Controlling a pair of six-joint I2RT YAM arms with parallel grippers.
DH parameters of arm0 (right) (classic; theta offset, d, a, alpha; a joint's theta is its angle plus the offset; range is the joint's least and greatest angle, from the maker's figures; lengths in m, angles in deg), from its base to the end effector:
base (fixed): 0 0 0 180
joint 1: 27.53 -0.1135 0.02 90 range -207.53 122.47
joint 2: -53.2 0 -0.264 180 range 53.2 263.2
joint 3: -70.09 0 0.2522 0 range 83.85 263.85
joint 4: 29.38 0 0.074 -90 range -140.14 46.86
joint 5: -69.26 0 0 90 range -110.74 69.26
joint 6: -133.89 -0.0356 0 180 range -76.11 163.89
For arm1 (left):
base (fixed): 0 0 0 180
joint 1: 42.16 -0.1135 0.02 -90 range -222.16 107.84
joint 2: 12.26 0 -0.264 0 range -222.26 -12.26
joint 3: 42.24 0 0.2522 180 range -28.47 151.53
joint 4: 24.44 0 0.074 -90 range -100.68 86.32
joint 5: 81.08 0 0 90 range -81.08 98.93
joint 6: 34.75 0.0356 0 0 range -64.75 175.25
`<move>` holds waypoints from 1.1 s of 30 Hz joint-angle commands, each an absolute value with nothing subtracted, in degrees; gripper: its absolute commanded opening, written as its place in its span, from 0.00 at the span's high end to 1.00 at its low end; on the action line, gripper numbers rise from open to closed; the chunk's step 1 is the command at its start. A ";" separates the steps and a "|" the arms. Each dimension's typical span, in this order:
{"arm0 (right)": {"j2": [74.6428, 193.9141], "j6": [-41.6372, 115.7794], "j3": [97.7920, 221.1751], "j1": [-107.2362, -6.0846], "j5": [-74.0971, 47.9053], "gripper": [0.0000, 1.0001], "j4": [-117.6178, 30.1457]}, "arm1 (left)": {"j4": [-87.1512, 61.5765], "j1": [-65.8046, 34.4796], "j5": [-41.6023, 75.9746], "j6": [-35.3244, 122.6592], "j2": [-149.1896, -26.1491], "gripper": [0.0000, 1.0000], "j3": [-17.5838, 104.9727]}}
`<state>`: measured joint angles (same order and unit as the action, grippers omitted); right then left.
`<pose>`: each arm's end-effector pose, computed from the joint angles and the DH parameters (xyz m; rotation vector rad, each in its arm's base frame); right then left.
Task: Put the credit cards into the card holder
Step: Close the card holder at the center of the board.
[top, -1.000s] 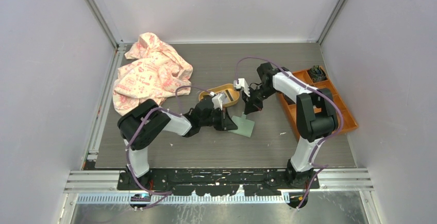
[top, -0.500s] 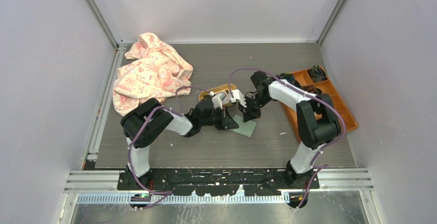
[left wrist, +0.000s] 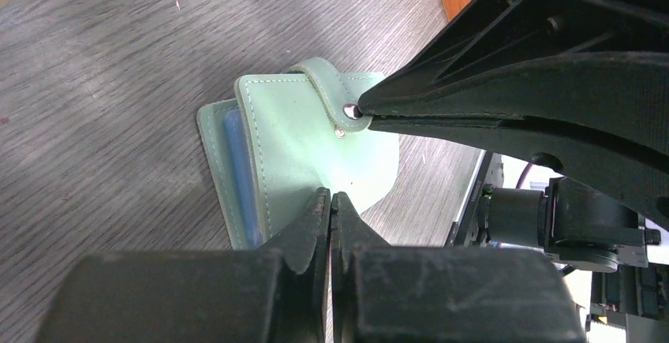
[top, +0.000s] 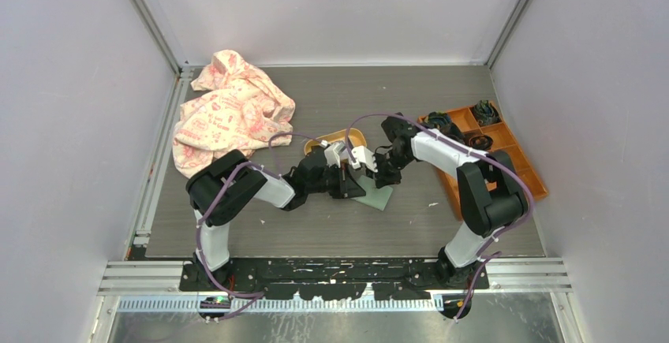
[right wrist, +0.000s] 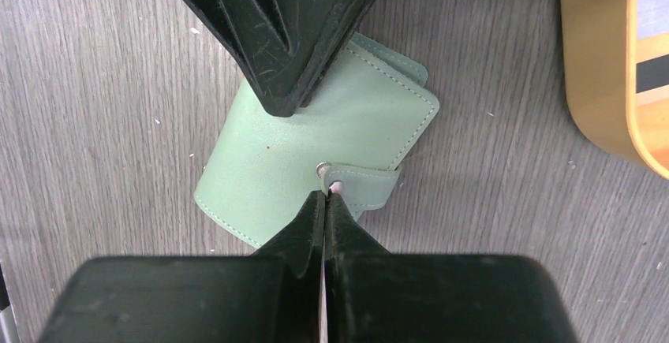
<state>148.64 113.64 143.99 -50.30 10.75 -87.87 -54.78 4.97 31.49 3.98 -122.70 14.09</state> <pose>0.2673 0.1324 0.1809 -1.9988 1.8207 0.6049 0.2334 -0.2716 0.1135 0.2128 2.2737 -1.4134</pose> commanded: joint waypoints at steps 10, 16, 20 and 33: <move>145.90 114.42 142.73 -52.64 10.13 0.99 -86.12 | -55.77 4.86 30.90 4.10 -123.92 1.00 13.36; 146.05 115.16 142.59 -53.66 9.35 0.99 -86.82 | -55.81 4.87 30.93 4.01 -123.97 1.00 13.45; 145.93 114.60 142.30 -54.24 9.33 0.99 -86.10 | -56.29 4.86 31.12 3.84 -124.12 1.00 13.32; 145.67 118.97 140.89 -56.71 4.82 0.99 -88.56 | -57.95 4.78 31.42 3.01 -124.67 1.00 12.76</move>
<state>147.19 116.44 142.72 -55.24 5.55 -86.30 -56.64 4.91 31.69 2.80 -123.26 13.55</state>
